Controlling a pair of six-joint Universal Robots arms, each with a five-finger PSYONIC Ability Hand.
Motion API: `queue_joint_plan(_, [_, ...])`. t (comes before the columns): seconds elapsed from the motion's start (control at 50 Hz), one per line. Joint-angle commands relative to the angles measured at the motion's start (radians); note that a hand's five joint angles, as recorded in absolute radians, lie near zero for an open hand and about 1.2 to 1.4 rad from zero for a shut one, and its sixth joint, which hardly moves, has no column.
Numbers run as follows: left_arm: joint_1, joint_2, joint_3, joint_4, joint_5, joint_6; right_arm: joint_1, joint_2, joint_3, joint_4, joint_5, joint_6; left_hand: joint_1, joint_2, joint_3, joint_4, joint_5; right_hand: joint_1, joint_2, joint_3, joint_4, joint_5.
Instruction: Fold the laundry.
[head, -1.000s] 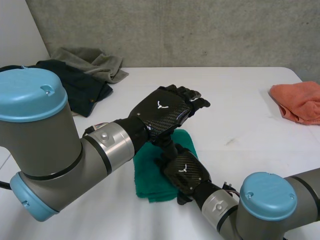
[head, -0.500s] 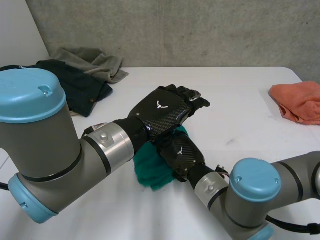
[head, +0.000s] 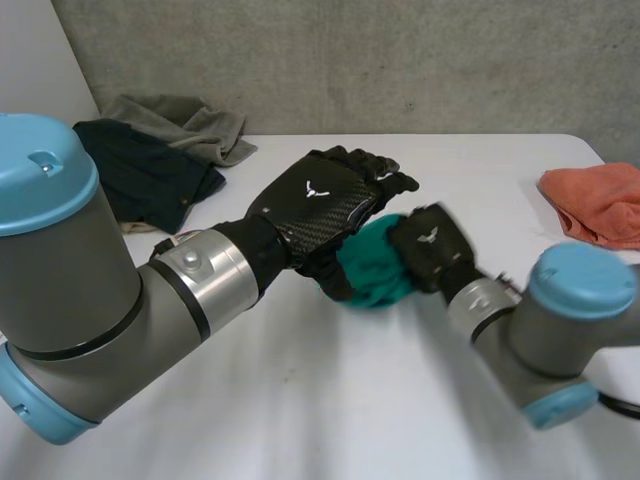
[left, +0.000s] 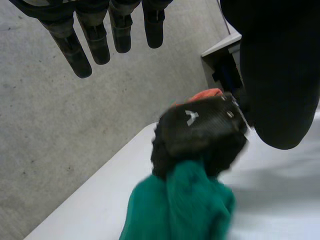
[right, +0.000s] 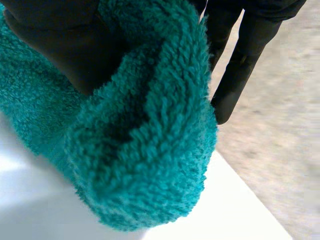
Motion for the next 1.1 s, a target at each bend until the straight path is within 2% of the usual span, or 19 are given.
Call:
queue_joint_plan(0.02, [0.002, 0.000, 0.006, 0.003, 0.002, -0.002, -0.160, -0.005, -0.154, -0.011, -0.061, 0.029, -0.002, -0.012, -0.018, -0.010, -0.029, 0.365, 0.242, 0.226, 0.205, 0.277])
queue_joint_plan(0.14, [0.003, 0.000, 0.020, 0.004, 0.002, -0.002, -0.246, 0.062, -0.366, -0.040, -0.064, 0.147, 0.001, -0.009, -0.015, -0.007, -0.027, 0.365, 0.242, 0.226, 0.205, 0.277])
queue_joint_plan(0.24, [0.003, -0.001, 0.022, 0.004, 0.002, 0.000, -0.352, 0.138, -0.535, -0.132, -0.061, 0.276, 0.001, -0.009, -0.015, -0.007, -0.027, 0.365, 0.242, 0.226, 0.205, 0.277])
queue_joint_plan(0.34, [0.005, -0.007, 0.023, 0.007, 0.002, 0.000, -0.470, 0.285, -0.725, -0.231, -0.056, 0.382, 0.001, -0.009, -0.015, -0.007, -0.026, 0.365, 0.242, 0.226, 0.205, 0.277])
queue_joint_plan(0.46, [0.005, -0.014, 0.022, 0.007, 0.002, 0.001, -0.553, 0.466, -0.859, -0.253, -0.093, 0.452, 0.001, -0.009, -0.015, -0.007, -0.026, 0.365, 0.242, 0.226, 0.205, 0.277])
queue_joint_plan(0.58, [0.005, -0.018, 0.010, 0.007, 0.002, 0.001, -0.646, 0.607, -0.864, -0.259, -0.206, 0.460, 0.001, -0.009, -0.015, -0.007, -0.026, 0.365, 0.242, 0.226, 0.205, 0.277])
queue_joint_plan(0.66, [0.005, -0.021, 0.003, 0.007, 0.001, 0.000, -0.697, 0.659, -0.835, -0.270, -0.252, 0.445, 0.001, -0.009, -0.015, -0.007, -0.026, 0.365, 0.242, 0.226, 0.205, 0.277])
queue_joint_plan(0.8, [-0.006, -0.018, 0.002, 0.001, 0.001, 0.000, -0.781, 0.626, -0.760, -0.296, -0.341, 0.413, 0.001, -0.009, -0.015, -0.007, -0.026, 0.365, 0.242, 0.226, 0.205, 0.277])
queue_joint_plan(0.88, [-0.009, -0.011, -0.006, 0.001, 0.002, -0.003, -0.788, 0.610, -0.741, -0.308, -0.387, 0.414, 0.001, -0.009, -0.015, -0.007, -0.026, 0.365, 0.242, 0.226, 0.205, 0.277])
queue_joint_plan(1.02, [-0.009, -0.004, -0.015, 0.004, 0.002, -0.002, -0.788, 0.590, -0.710, -0.298, -0.401, 0.403, 0.001, -0.009, -0.015, -0.007, -0.026, 0.365, 0.242, 0.226, 0.205, 0.277])
queue_joint_plan(1.08, [-0.009, -0.006, -0.015, 0.006, 0.002, 0.000, -0.788, 0.540, -0.646, -0.275, -0.398, 0.386, 0.001, -0.009, -0.015, -0.007, -0.026, -0.688, -0.810, -0.826, -0.847, -0.776])
queue_joint_plan(1.1, [-0.009, -0.006, -0.013, 0.006, 0.002, 0.000, -0.788, 0.514, -0.622, -0.264, -0.394, 0.380, 0.001, -0.009, -0.015, -0.007, -0.026, -0.857, -0.980, -0.996, -1.017, -0.945])
